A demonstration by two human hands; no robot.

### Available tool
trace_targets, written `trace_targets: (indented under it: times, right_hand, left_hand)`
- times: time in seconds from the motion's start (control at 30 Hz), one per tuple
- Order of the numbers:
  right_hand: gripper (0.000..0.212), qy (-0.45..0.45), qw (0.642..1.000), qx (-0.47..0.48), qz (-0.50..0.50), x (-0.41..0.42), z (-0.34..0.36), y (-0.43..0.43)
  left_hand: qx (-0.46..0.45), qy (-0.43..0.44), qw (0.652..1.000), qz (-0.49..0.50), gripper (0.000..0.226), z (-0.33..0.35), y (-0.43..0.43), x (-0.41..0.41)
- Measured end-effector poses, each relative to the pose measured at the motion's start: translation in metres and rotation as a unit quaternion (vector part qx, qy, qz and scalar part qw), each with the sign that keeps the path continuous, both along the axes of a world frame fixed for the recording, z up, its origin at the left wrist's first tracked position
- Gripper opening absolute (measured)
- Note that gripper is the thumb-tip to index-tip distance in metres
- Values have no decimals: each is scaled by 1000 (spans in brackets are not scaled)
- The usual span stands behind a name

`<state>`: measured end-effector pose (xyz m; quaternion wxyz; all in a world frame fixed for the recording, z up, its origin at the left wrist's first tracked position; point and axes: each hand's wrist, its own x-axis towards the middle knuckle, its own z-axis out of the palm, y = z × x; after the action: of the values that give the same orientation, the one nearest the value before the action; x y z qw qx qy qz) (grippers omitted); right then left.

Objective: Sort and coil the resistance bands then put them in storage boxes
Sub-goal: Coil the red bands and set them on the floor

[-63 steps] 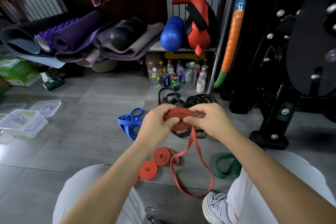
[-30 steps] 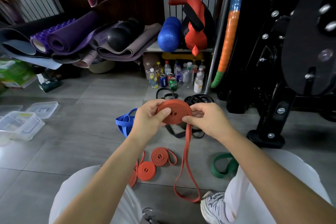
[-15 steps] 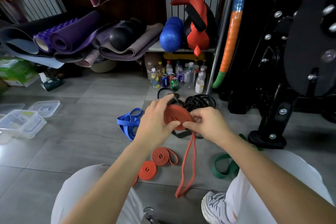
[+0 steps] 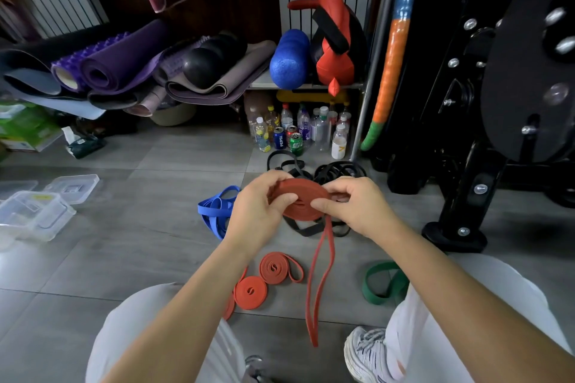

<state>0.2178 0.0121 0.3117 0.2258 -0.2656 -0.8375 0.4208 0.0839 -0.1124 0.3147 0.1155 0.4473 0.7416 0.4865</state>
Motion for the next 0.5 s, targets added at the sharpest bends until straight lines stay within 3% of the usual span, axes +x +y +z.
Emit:
trace_targets:
  times: [0.13,0.3,0.5]
  right_hand:
    - [19,12,1000,-14,-6,0,1,-1]
    - [26,24,999,-12,-17,-1,3,-5]
    - [15,1,1000,-21,5,0,2,-3]
  left_hand:
    - [35,-47,998,25,35,2,-1,-1]
    - [39,-27,998,30,35,5,-4,-2]
    - [62,-83,995,9,34,10,-6,0]
